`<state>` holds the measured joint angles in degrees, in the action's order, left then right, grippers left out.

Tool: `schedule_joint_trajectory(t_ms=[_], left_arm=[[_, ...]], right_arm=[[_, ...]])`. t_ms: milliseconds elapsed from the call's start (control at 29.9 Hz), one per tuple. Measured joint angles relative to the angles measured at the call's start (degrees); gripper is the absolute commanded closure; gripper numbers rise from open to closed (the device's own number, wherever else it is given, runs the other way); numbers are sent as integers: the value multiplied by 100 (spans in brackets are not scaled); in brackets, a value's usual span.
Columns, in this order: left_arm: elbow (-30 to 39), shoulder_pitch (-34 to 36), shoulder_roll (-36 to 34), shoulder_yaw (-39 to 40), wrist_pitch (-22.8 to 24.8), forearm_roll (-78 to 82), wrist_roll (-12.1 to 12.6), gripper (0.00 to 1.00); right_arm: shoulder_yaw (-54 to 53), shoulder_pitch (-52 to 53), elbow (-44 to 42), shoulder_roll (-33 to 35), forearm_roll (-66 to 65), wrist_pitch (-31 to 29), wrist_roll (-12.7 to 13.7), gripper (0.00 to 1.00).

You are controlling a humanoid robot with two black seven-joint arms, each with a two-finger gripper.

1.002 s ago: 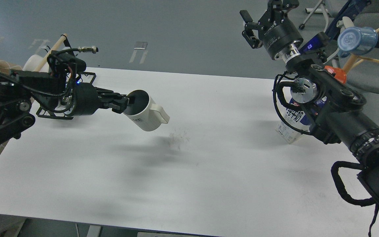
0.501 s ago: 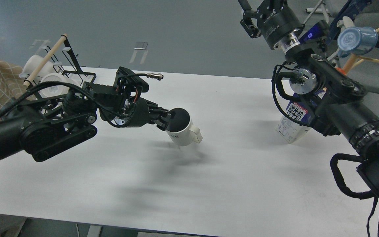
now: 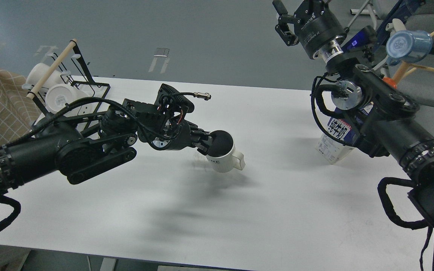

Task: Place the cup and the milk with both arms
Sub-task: 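Lift the white mug upright with the left gripper and carry it to table center, then release the mug and withdraw the left gripper toward the robot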

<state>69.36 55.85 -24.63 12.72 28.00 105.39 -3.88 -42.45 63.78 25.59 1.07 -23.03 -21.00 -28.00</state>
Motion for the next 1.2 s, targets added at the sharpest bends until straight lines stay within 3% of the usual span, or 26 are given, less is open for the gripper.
schedule_joint_trajectory(t_ms=[468, 501, 534, 668, 735, 969, 1203], left_arm=[[-51, 211, 3, -402, 0, -55, -7, 100], [-51, 211, 7, -402, 0, -70, -6, 90], [-51, 211, 8, -402, 0, -85, -4, 66], [-47, 223, 12, -402, 0, -124, -3, 45], [-46, 223, 17, -401, 0, -130, -11, 29], [-33, 234, 19, -349, 0, -175, -32, 7], [88, 647, -155, -327, 0, -849, -45, 5]], right_arm=[[0, -25, 0, 9, 0, 0, 0, 0], [0, -26, 0, 9, 0, 0, 0, 0], [0, -26, 0, 8, 0, 0, 0, 0], [0, -26, -1, 8, 0, 0, 0, 0], [0, -26, -1, 7, 0, 0, 0, 0], [0, -26, -1, 8, 0, 0, 0, 0], [7, -39, -1, 33, 0, -9, 0, 0]])
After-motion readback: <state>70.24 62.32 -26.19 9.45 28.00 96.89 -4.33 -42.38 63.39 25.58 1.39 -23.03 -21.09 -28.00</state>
